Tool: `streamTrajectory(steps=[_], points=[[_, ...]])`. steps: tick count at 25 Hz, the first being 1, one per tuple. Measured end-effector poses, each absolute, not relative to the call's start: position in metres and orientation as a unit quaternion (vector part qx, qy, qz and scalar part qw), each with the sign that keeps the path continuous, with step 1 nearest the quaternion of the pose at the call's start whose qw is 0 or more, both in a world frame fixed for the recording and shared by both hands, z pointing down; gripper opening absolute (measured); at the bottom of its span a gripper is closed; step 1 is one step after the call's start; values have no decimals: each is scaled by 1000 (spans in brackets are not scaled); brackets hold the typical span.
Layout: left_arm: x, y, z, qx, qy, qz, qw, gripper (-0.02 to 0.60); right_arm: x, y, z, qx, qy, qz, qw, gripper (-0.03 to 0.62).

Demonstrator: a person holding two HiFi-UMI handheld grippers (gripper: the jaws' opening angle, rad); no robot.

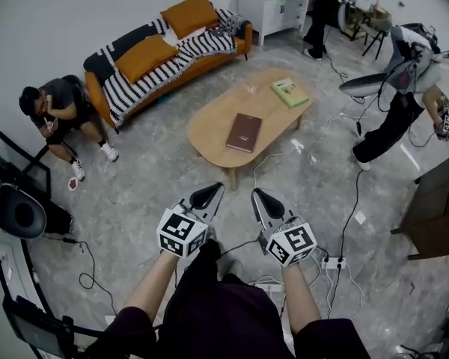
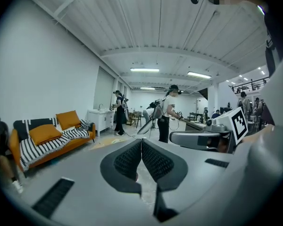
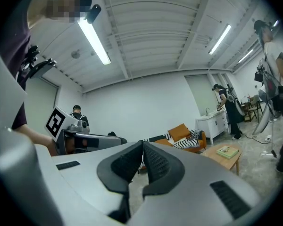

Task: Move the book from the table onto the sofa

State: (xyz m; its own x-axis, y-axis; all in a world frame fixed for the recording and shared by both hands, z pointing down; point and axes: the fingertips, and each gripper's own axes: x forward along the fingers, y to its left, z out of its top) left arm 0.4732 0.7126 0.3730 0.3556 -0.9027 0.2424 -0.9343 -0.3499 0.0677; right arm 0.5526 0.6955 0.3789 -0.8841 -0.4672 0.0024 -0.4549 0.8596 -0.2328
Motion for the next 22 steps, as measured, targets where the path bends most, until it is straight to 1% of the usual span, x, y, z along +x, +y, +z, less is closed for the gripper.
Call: streamTrajectory(steps=[7, 15, 22], points=[[441, 672, 392, 813, -565, 77, 114, 15, 522, 656, 403, -235, 964, -126, 12, 26], [380, 599, 413, 822, -548, 77, 135, 15, 459, 589, 422, -254, 956, -145, -3, 26], [327, 533, 411, 840, -519, 81, 136, 15, 409, 522, 421, -291, 944, -153, -5, 26]])
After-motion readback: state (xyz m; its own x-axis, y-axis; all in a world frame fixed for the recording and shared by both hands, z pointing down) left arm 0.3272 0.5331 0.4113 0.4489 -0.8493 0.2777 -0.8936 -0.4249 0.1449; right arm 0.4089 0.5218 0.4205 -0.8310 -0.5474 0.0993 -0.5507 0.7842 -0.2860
